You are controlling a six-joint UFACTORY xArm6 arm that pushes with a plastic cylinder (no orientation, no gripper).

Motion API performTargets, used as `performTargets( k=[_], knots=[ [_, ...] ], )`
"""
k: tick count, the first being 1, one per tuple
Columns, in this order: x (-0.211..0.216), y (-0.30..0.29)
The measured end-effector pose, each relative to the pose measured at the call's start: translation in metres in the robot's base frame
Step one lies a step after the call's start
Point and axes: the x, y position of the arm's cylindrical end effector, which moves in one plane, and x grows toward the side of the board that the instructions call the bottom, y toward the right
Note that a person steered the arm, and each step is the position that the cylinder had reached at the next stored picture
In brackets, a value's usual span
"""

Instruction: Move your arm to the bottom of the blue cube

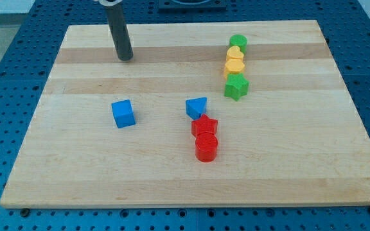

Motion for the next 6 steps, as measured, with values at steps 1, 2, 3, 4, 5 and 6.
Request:
performTargets(
  k=[1,2,3,4,5,6],
  knots=[
    [0.06,0.05],
    [0.16,0.074],
    [0.206,0.07],
    [0.235,0.051],
    [0.238,0.034],
    [0.21,0.015]
  ],
)
